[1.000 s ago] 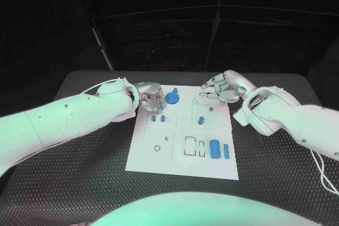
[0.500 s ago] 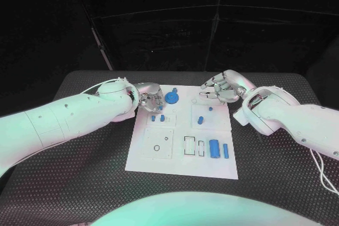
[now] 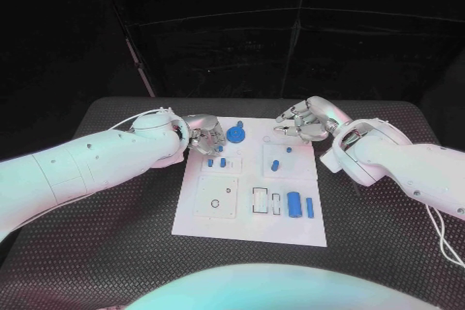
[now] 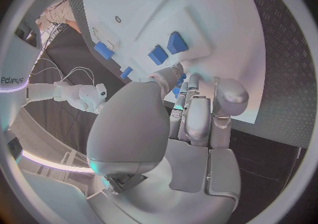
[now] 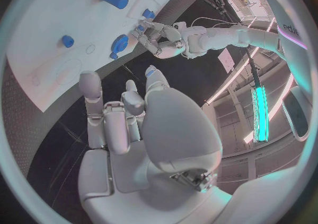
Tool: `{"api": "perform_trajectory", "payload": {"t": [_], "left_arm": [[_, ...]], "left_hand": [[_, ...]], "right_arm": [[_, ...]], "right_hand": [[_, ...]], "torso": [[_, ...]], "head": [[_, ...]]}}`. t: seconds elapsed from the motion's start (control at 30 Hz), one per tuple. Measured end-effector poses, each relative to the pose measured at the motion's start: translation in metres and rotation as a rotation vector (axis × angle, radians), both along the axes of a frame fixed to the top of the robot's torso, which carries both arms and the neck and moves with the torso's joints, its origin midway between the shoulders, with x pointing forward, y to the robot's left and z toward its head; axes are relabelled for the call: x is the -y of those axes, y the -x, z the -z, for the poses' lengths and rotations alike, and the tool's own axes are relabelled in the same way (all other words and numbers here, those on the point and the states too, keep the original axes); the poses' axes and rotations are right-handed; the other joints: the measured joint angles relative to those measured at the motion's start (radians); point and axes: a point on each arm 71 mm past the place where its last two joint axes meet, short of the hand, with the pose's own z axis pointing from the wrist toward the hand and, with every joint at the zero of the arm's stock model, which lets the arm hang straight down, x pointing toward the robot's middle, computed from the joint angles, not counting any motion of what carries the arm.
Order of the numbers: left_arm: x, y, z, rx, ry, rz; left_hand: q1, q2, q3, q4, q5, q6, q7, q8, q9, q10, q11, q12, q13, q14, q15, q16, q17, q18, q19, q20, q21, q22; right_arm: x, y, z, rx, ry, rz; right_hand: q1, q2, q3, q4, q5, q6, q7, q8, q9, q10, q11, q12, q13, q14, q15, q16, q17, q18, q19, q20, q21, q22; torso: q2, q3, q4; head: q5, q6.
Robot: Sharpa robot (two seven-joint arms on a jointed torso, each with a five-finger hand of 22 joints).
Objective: Assemble the parts on the task board
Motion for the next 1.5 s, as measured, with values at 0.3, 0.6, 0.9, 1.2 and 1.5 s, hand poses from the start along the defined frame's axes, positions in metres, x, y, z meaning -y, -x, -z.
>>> {"api": "perform_trajectory", "payload": {"t": [0.3,0.6,0.9,1.2,1.5], "left_arm": [[-0.015,-0.002,-0.007,0.018,0.015,-0.042],[-0.05,-0.007,-0.02,0.037,0.129,-0.157],[-0.074,-0.001,-0.031,-0.033,0.496,-0.275],[-0.068,0.009,-0.035,-0.148,0.881,-0.324],[-0.071,0.01,-0.036,-0.178,1.011,-0.358]], "left_hand": [[-0.004,-0.004,0.0,0.0,0.0,0.0,0.0,0.0,-0.001,-0.026,0.007,-0.011,0.0,-0.004,0.003,0.0,-0.01,0.0,-0.007,0.007,-0.022,-0.015],[-0.004,-0.004,0.0,0.0,0.0,0.013,0.013,0.01,-0.001,-0.01,0.004,0.0,0.006,-0.004,0.003,-0.014,-0.033,0.001,-0.02,0.005,-0.066,-0.048],[-0.007,0.0,0.007,-0.007,0.0,0.047,0.022,0.027,-0.002,-0.02,0.017,0.024,0.006,-0.107,0.022,-0.18,-0.292,0.044,-0.161,0.018,-0.337,-0.253],[0.001,0.008,0.0,-0.014,0.0,0.056,0.03,0.027,-0.003,-0.036,0.025,0.048,0.006,-0.208,0.029,-0.314,-0.494,0.048,-0.219,0.026,-0.418,-0.305],[-0.002,0.014,0.002,-0.017,0.0,0.059,0.034,0.027,-0.003,-0.04,0.029,0.059,0.005,-0.218,0.032,-0.321,-0.504,0.048,-0.226,0.027,-0.426,-0.311]], "right_arm": [[0.018,-0.004,0.005,-0.009,0.064,0.026],[0.029,-0.004,0.008,0.045,0.265,-0.017],[0.021,-0.002,0.017,0.121,0.48,-0.065],[0.005,-0.003,0.024,0.159,0.554,-0.083],[0.001,-0.004,0.029,0.138,0.596,-0.1]], "right_hand": [[0.142,0.019,0.048,-0.03,-0.025,0.017,0.002,0.007,-0.001,-0.264,0.0,-0.5,-0.482,0.002,-0.006,-0.127,-0.161,0.024,-0.093,-0.007,-0.12,-0.179],[0.209,-0.018,0.11,-0.029,-0.104,0.074,-0.002,0.005,-0.003,-0.177,0.015,-0.87,-0.768,0.002,-0.006,-0.114,-0.129,0.024,-0.028,0.0,-0.063,-0.082],[0.187,-0.04,0.119,-0.02,-0.118,0.073,-0.002,-0.021,-0.004,-0.174,0.018,-0.944,-0.828,0.002,0.002,-0.11,-0.127,0.024,-0.025,0.004,-0.063,-0.08],[0.191,-0.044,0.128,-0.019,-0.113,0.073,0.005,-0.032,-0.004,-0.167,0.025,-0.966,-0.852,0.002,0.002,-0.1,-0.114,0.024,-0.021,0.008,-0.055,-0.073],[0.204,-0.04,0.161,-0.024,-0.109,0.086,0.007,-0.032,-0.003,-0.139,0.024,-0.976,-0.872,0.002,0.002,-0.096,-0.107,0.024,-0.017,0.011,-0.051,-0.063]], "torso": [[0.0,-0.0009,0.0008],[-0.001,-0.0013,-0.0008],[-0.001,-0.0006,-0.0001],[0.0,-0.0002,0.0017],[0.001,0.0004,-0.0001]], "head": [[-0.009,0.009],[-0.033,0.023],[-0.051,0.03],[-0.051,0.034],[-0.051,0.033]]}}
